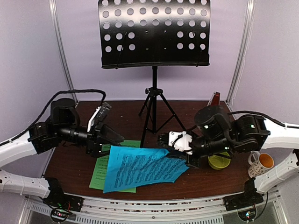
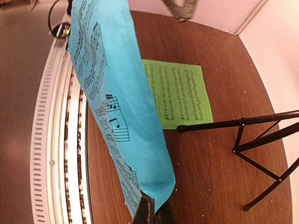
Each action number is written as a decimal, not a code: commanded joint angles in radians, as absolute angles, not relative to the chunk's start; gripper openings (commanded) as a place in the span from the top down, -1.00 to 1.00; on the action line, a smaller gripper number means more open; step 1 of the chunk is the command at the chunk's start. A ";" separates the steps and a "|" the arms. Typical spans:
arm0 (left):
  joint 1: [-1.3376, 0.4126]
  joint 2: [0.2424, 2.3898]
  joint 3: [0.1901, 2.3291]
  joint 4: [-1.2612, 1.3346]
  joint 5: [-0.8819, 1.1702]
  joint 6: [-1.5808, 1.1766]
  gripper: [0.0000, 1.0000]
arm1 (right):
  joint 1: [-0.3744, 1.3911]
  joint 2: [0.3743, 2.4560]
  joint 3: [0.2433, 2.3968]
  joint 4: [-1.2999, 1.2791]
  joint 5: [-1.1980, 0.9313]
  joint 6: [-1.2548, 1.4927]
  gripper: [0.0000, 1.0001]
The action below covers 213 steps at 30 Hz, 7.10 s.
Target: Set up the instrument practice props
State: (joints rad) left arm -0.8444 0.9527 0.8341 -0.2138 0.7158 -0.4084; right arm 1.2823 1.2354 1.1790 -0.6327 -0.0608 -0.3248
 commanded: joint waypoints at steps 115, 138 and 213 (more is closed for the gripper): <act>-1.249 1.034 1.022 0.058 0.009 -0.397 1.00 | 1.060 0.889 0.837 0.299 -0.302 0.350 0.38; -1.236 1.062 1.423 -0.292 -0.516 -0.084 0.15 | 1.037 0.887 1.219 -0.046 0.026 0.115 1.00; -0.794 1.440 1.770 -0.140 0.007 -0.037 1.00 | 0.727 1.678 2.277 -0.233 -0.421 -0.191 1.00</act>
